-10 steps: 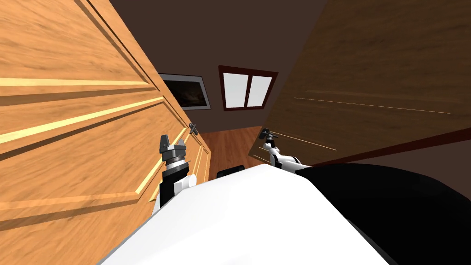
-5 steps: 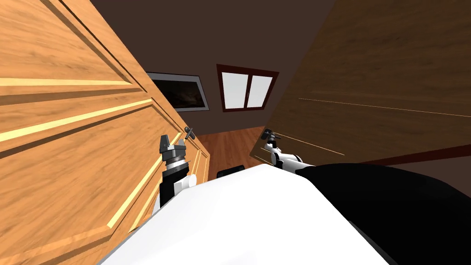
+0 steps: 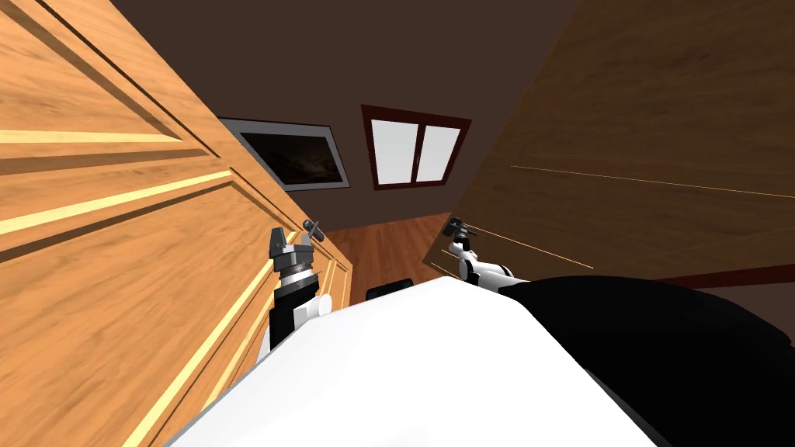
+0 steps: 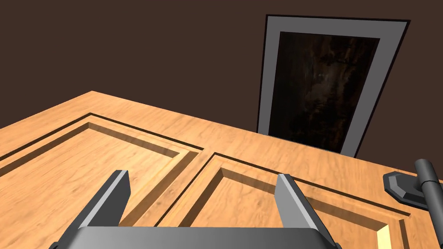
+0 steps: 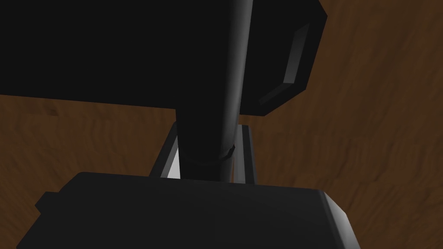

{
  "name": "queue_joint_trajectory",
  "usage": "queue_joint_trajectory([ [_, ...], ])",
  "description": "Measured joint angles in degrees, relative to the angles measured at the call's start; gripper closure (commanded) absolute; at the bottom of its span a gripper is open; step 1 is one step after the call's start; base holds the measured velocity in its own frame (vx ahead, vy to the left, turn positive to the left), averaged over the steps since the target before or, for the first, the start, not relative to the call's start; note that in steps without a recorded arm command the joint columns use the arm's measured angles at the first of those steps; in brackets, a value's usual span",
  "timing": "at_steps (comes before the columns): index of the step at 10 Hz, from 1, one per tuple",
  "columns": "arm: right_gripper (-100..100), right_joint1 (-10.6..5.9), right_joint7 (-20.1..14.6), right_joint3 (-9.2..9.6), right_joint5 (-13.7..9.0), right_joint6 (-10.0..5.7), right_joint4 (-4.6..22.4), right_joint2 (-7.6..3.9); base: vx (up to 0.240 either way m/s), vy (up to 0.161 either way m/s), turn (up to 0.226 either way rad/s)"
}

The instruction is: Push the door open

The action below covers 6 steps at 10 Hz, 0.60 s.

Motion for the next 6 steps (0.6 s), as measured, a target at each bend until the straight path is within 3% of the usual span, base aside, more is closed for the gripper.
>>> queue_joint_trajectory([
  [2, 100, 0.91, 0.97, -1.48, -0.69, 0.5, -0.93, 0.08, 0.16, -0.011, -0.037],
  [6, 100, -0.23, 0.79, -2.68, -1.31, -2.05, 4.06, -1.97, 0.199, -0.018, -0.058],
])
